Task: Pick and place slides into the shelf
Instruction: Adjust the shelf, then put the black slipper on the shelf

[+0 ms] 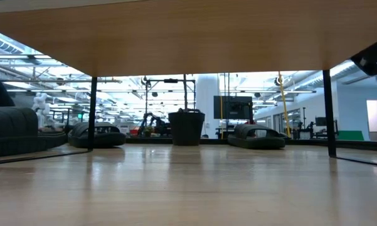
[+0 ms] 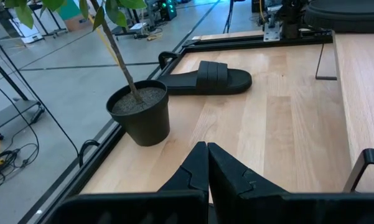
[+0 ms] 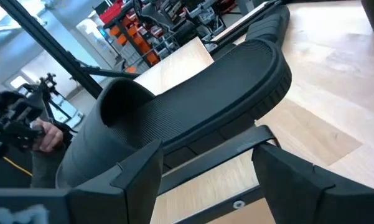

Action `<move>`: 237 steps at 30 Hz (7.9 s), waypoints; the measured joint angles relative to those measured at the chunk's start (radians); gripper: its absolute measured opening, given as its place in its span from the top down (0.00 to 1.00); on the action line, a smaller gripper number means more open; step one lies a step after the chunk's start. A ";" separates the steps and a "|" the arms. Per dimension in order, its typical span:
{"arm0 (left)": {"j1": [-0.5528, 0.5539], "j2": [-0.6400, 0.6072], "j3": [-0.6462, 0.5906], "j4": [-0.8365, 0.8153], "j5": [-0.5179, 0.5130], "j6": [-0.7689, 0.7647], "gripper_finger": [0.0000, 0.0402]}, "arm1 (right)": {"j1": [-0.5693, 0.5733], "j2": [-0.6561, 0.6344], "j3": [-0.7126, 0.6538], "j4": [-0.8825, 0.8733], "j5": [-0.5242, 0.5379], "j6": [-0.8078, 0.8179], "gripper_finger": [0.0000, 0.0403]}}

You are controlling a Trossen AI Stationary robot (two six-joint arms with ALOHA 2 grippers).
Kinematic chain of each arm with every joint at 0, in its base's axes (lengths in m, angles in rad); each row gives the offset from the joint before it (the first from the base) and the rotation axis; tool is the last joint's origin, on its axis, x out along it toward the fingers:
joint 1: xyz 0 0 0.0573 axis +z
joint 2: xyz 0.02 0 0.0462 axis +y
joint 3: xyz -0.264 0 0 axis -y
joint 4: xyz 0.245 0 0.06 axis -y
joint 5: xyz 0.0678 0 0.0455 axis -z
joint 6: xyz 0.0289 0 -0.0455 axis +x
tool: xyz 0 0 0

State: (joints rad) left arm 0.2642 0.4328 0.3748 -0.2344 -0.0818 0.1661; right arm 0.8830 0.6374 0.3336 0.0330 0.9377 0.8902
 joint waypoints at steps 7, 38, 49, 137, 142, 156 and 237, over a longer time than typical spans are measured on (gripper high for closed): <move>0.000 0.000 0.000 0.000 0.000 0.000 0.99 | -0.067 -0.007 0.000 -0.013 -0.031 -0.039 0.41; 0.000 0.000 0.000 0.000 -0.007 -0.004 0.99 | -0.263 -0.120 0.004 -0.074 -0.181 -0.286 0.42; 0.000 0.000 0.000 0.034 -0.025 -0.010 0.99 | -0.260 -0.199 0.291 -0.459 -0.213 -0.512 0.48; 0.540 -0.016 0.000 0.322 0.708 0.103 0.99 | -0.665 -0.503 -0.021 0.001 -0.595 -0.982 1.00; 0.557 -0.016 0.000 0.334 0.418 0.084 0.99 | -0.732 -0.503 -0.019 -0.001 -0.730 -0.959 1.00; 0.621 0.049 0.083 0.292 0.141 0.040 0.99 | -0.736 -0.503 -0.019 0.001 -0.728 -1.015 1.00; 0.689 0.798 0.310 -0.458 0.481 -0.076 0.25 | -0.735 -0.498 -0.047 0.067 -0.734 -1.048 1.00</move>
State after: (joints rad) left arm 0.9534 1.2311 0.6844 -0.6927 0.3992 0.0900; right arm 0.1478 0.1398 0.2867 0.1001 0.2037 -0.1579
